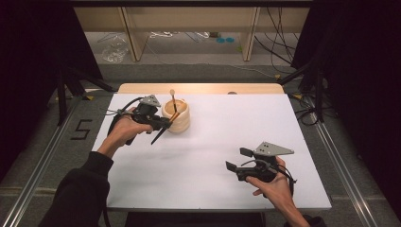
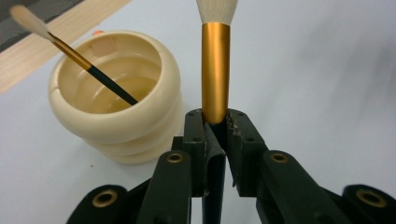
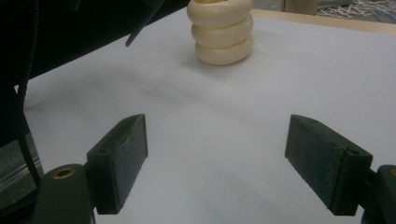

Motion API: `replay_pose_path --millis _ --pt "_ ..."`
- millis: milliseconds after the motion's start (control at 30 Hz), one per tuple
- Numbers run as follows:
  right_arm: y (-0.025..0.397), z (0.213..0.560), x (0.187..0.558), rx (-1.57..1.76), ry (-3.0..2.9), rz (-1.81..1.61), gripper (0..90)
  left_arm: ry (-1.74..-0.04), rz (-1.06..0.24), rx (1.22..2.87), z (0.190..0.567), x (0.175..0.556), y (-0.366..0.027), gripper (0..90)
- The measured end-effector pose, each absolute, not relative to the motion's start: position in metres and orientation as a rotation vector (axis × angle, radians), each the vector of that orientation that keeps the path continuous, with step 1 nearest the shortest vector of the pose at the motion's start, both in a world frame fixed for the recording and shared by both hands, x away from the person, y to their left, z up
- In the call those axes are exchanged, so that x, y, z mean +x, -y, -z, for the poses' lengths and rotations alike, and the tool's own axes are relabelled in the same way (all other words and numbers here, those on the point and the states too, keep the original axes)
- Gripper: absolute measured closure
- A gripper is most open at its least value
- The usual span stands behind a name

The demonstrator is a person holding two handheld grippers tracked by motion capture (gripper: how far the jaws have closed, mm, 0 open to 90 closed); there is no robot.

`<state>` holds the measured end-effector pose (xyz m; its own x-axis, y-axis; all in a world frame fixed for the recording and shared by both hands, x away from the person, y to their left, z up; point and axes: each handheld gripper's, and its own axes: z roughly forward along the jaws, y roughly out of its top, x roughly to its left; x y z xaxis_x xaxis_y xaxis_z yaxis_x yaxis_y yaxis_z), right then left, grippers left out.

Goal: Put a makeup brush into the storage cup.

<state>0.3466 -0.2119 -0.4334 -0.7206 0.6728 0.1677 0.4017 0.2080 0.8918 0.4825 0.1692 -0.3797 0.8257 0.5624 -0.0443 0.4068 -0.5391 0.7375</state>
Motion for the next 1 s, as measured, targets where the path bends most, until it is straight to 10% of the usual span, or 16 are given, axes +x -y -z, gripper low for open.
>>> replay_pose_path --millis 1000 --pt "0.213 0.433 0.347 1.018 -2.222 -1.513 22.1 -0.839 -0.348 1.899 0.359 0.497 -0.183 78.9"
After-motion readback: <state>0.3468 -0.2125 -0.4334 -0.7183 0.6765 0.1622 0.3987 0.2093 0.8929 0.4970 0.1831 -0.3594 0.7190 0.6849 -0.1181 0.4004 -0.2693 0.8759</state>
